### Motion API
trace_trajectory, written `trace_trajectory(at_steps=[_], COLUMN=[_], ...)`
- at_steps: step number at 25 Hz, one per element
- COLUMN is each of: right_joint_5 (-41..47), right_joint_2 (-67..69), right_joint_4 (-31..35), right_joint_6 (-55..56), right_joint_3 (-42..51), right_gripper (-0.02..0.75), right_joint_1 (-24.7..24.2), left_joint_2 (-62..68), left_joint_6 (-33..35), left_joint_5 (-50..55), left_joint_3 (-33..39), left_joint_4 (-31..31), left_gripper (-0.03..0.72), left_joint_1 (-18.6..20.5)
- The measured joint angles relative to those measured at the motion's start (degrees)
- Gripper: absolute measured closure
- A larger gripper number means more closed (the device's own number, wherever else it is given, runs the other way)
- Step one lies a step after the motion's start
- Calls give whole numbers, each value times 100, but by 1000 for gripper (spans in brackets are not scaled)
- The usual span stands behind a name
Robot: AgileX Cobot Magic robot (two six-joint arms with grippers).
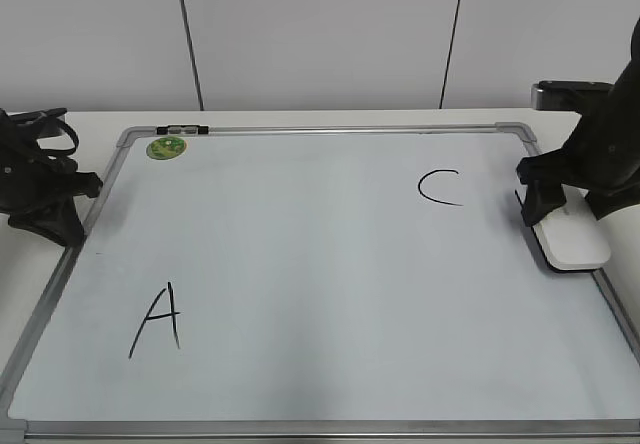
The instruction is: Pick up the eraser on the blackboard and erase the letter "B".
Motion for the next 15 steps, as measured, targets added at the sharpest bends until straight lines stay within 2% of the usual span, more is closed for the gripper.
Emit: trace_trajectory(at_steps=[15], right_joint_5=[-263], right_joint_2=[330], right_joint_4=[22], right_joint_6=[220], right_joint_3=[0], right_gripper=[184], right_joint_1=[0], left_joint_2=[0], left_joint_6=[0], left_joint_5=[0], left_joint_3=[0], left_joint_4=[0], left_gripper=[674], left_joint_1=[0])
